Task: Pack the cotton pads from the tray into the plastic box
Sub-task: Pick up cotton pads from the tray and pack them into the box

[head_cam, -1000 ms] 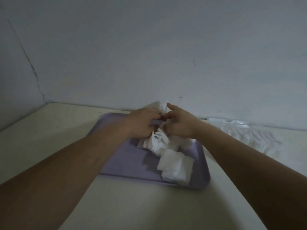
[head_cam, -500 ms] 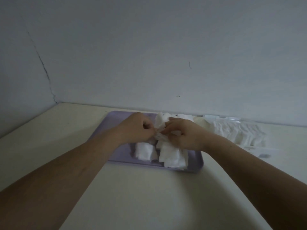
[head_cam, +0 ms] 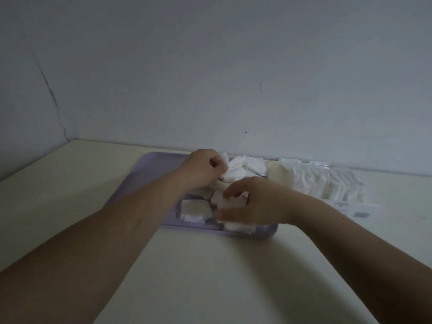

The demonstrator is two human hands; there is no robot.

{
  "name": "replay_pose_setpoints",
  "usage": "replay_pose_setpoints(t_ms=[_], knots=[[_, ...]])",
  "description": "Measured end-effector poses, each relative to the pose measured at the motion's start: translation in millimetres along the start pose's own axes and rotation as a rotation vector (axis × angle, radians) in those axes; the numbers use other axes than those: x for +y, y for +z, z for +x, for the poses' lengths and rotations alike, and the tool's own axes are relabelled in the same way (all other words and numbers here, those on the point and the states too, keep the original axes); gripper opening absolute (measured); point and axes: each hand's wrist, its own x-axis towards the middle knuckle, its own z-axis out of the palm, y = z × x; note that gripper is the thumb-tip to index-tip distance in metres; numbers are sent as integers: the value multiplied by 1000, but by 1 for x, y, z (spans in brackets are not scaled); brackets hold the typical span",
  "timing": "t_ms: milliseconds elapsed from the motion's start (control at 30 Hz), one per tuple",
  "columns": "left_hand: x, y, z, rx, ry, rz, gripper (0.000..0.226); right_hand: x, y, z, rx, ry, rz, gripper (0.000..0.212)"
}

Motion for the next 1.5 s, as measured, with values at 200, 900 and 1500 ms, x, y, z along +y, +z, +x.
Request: replay_pose_setpoints(t_ms=[200, 900, 1500], knots=[[-2, 1, 6, -18, -60, -91, 46, 10, 20, 5, 124, -46, -10, 57], [62, -36, -53, 130, -7, -479, 49, 31, 13, 2, 405, 179, 1369, 27], [24, 30, -55, 168, 33, -143, 20, 51, 52, 19, 702, 174, 684, 17]])
